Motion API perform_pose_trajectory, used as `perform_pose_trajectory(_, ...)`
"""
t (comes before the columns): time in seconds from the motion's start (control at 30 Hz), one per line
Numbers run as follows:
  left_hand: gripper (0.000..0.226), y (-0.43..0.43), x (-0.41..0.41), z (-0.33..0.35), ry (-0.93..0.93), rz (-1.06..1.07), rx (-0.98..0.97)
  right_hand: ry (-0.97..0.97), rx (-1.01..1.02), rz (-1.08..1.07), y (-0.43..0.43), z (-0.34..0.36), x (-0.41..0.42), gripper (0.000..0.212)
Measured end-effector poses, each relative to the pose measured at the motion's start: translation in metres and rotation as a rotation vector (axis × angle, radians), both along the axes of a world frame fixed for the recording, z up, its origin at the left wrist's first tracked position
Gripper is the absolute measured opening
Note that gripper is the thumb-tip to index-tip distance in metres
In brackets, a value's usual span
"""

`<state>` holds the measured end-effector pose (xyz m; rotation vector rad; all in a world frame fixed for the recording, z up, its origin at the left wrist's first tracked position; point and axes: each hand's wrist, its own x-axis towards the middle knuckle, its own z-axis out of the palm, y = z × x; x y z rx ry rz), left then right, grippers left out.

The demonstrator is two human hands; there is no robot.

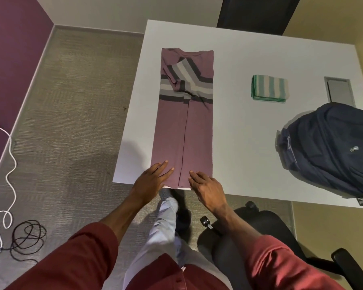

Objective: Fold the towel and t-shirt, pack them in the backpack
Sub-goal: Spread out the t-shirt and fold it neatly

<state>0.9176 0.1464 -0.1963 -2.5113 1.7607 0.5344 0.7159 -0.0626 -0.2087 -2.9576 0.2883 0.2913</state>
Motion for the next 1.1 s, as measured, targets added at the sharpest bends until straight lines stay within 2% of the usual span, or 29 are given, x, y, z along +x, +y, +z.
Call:
perform_pose_trajectory(0.2,0.095,-0.004,-0.003,0.002,-0.011,0.012,0.009,-0.007,-0.053,0.078,-0.004,0.002,0.001,0.049)
perform_pose_trajectory(0.33,0.088,-0.006,-0.002,0.005,0.022,0.013,-0.046,-0.026,-0.050,0.075,-0.005,0.002,-0.002,0.049)
perform_pose_trajectory(0.47,0.099,-0.004,-0.004,0.006,0.012,0.014,-0.036,-0.065,-0.042,0.063,-0.007,0.002,0.000,0.045)
perform_pose_trajectory(0.67,0.097,-0.014,-0.024,0.007,0.030,0.163,0.003,-0.130,0.086,-0.010,-0.007,0.009,0.016,0.030)
perform_pose_trajectory(0.73,0.090,-0.021,-0.032,0.009,0.057,0.248,-0.012,-0.169,0.172,-0.124,-0.007,0.019,0.025,0.027)
perform_pose_trajectory(0.83,0.066,-0.038,-0.035,0.014,0.050,0.313,-0.045,-0.223,0.241,-0.226,-0.010,0.029,0.036,0.023)
perform_pose_trajectory(1.0,0.041,-0.053,-0.018,0.017,0.030,0.380,-0.121,-0.175,0.150,-0.058,-0.023,0.024,0.040,0.028)
perform_pose_trajectory(1.1,0.036,-0.048,-0.008,0.016,0.000,0.337,-0.193,-0.200,0.076,-0.072,-0.029,0.024,0.038,0.031)
